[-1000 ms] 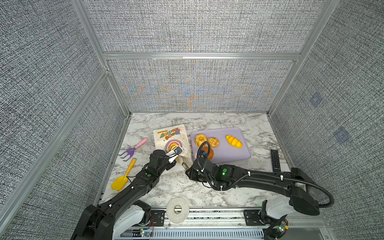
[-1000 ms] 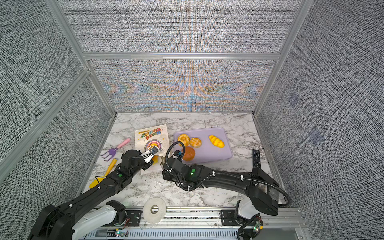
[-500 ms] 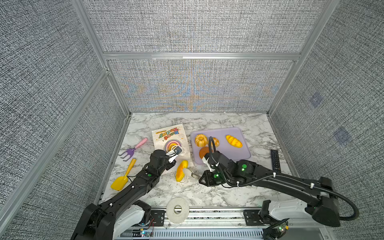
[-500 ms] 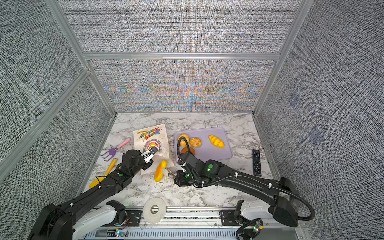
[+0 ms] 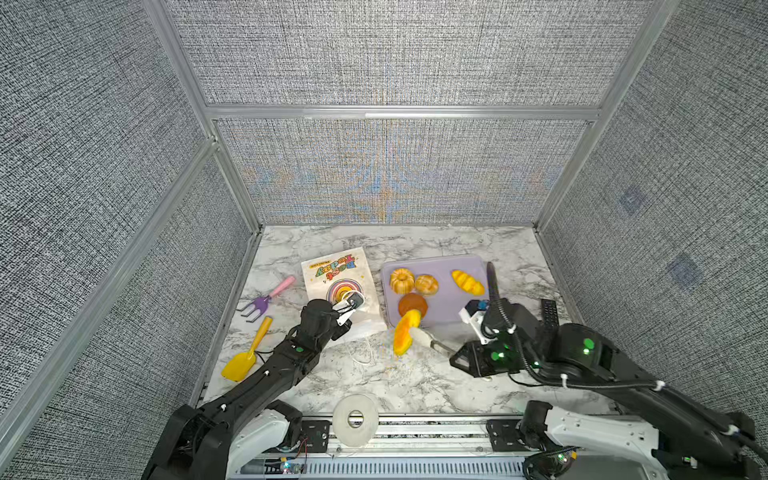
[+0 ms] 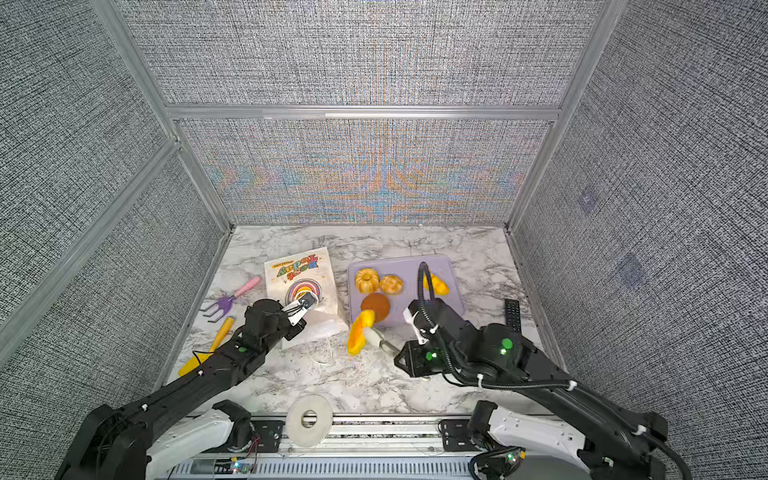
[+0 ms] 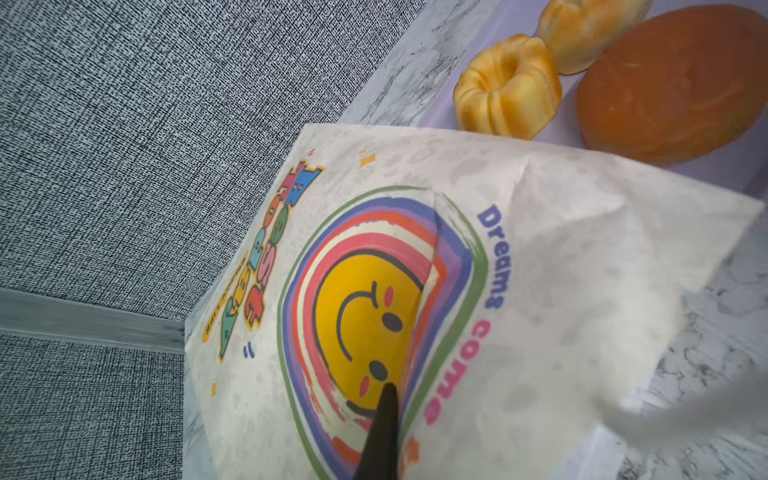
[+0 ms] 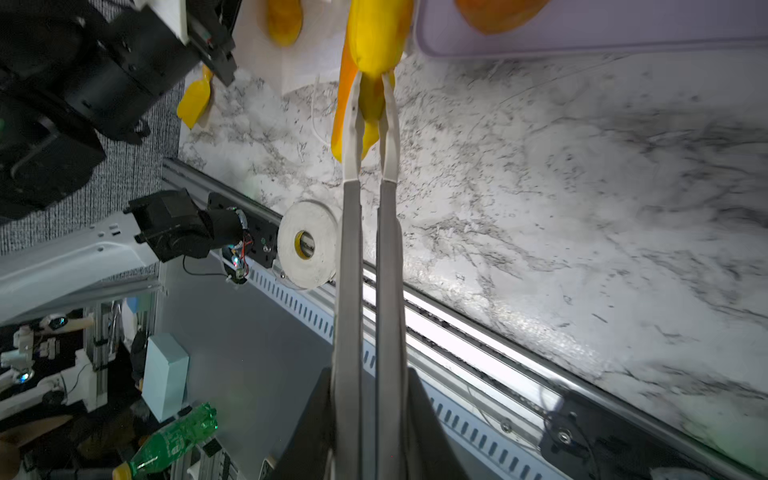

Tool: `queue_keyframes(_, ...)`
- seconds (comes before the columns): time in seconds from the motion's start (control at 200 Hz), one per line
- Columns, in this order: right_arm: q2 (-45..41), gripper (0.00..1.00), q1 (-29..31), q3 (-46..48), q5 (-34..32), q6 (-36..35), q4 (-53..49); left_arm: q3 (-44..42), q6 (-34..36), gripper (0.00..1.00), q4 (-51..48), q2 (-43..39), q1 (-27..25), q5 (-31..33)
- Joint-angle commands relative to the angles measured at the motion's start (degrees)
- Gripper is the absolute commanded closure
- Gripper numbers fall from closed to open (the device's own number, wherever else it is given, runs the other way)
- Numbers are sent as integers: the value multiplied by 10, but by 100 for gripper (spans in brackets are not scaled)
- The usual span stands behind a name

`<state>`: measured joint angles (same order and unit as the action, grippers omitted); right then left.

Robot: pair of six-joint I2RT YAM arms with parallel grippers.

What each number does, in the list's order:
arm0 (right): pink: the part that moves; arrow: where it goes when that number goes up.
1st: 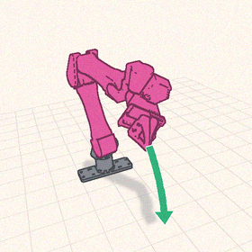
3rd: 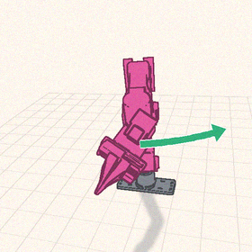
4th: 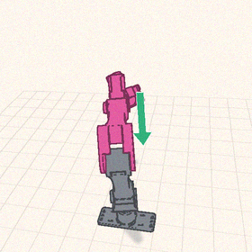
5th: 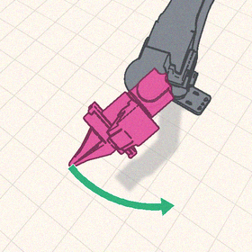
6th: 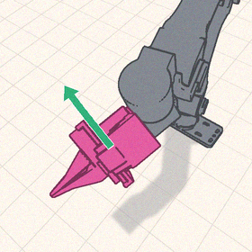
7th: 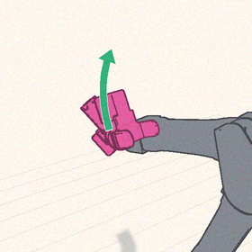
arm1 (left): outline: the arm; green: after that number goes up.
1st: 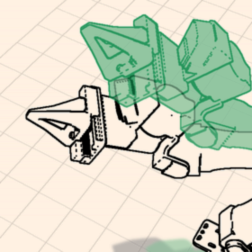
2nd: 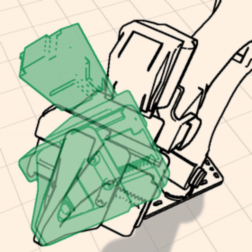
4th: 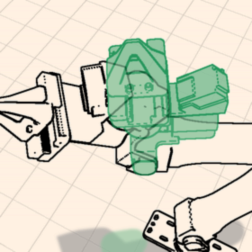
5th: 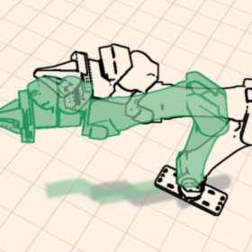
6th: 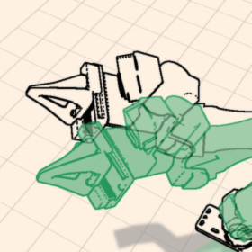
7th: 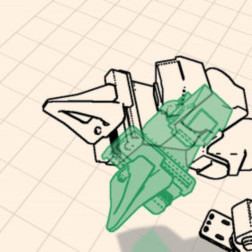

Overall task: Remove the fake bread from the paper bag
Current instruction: 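Pinch another yellow bread with the tongs and draw it out, then carry the yellow bread to the board and lower it beside the others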

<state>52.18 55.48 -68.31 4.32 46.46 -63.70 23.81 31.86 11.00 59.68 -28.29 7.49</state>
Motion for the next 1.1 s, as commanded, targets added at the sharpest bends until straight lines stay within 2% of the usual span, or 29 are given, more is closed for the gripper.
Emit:
queue_keyframes(0.0, 7, 100, -25, -51, -102, -18, -128, 4, -9, 100, 6, 3, 2, 7)
queue_keyframes(0.21, 107, 100, -95, -146, -223, -91, -232, 5, -10, 100, 4, 6, 2, 3)
queue_keyframes(0.295, 152, 100, -117, -168, -278, -124, -234, 4, -10, 100, 4, 5, 2, 3)
queue_keyframes(0.525, 292, 100, -159, -201, -362, -213, -226, 4, -9, 100, 4, 1, 2, 1)
queue_keyframes(0.75, 426, 100, -159, -256, -383, -253, -250, 3, -7, 100, 3, 1, 1, 1)
queue_keyframes(0.98, 492, 100, -159, -285, -343, -277, -225, 2, -6, 100, 3, -2, 2, 1)
queue_keyframes(1.095, 503, 89, -159, -292, -325, -275, -209, 2, -5, 100, 3, -2, 1, 2)
